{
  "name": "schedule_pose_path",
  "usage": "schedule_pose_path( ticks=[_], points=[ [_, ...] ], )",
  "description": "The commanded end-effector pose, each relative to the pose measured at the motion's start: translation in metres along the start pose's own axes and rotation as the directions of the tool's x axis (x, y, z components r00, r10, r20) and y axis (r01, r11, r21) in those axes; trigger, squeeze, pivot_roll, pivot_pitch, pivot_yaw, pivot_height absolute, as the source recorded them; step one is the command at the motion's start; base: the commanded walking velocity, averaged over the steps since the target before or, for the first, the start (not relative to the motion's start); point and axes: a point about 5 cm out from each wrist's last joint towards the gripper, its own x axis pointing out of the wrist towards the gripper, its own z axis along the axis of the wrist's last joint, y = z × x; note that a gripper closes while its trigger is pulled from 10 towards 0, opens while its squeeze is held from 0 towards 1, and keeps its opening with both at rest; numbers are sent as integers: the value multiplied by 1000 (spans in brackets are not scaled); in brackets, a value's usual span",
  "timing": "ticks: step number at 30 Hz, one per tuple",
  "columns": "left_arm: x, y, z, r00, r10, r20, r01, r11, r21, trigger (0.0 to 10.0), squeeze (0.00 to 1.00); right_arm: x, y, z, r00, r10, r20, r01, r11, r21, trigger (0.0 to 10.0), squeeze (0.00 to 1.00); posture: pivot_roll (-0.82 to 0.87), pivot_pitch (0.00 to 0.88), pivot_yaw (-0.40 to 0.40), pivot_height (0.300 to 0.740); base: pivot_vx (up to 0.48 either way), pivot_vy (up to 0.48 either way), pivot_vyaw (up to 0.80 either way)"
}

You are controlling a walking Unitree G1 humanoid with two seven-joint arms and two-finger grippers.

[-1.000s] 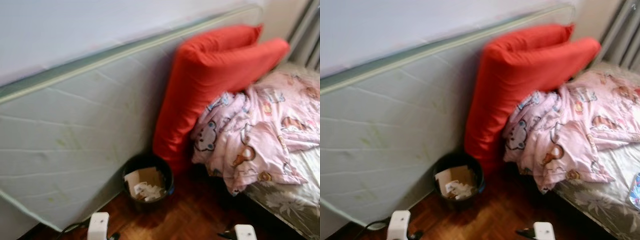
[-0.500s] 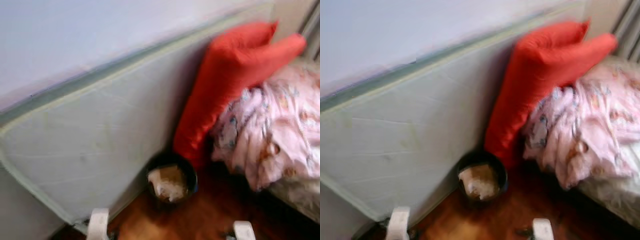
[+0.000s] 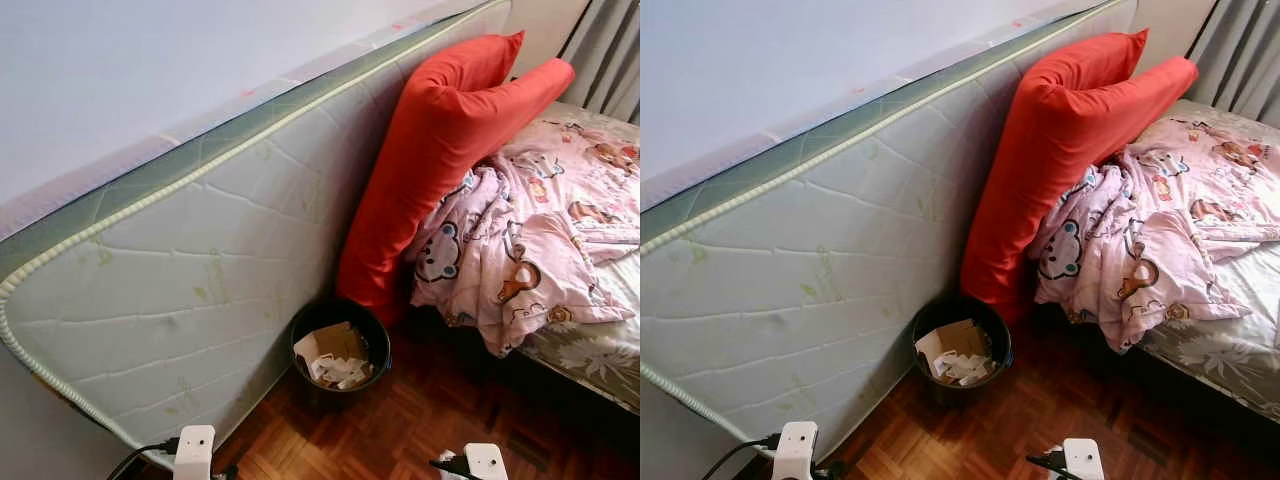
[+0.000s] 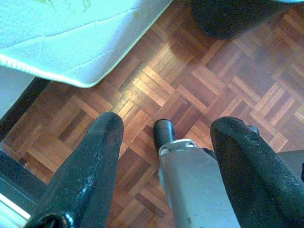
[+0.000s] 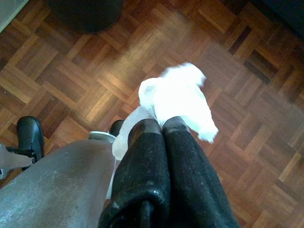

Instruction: Clean up the room

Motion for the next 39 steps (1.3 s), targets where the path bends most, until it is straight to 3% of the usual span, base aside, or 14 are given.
schedule_pose_path(
  ticks=[1,33,39],
  points=[
    [-1,-1,-5,1000,-8,-27,9,1000,15,10000,0,-1,-3,-2,1000,-9,-5,9,1000,8,10000,0,-19,56,-60,740,0,0,0],
    [0,0,-4,1000,-4,-28,4,1000,21,10000,0,0,-3,-1,1000,-12,-3,12,1000,8,10000,0,-18,55,-60,740,0,0,0],
    [0,0,-4,1000,-4,-27,5,1000,18,10000,0,0,-3,-1,1000,-11,-3,11,1000,7,10000,0,-18,55,-60,740,251,0,0]
  ],
)
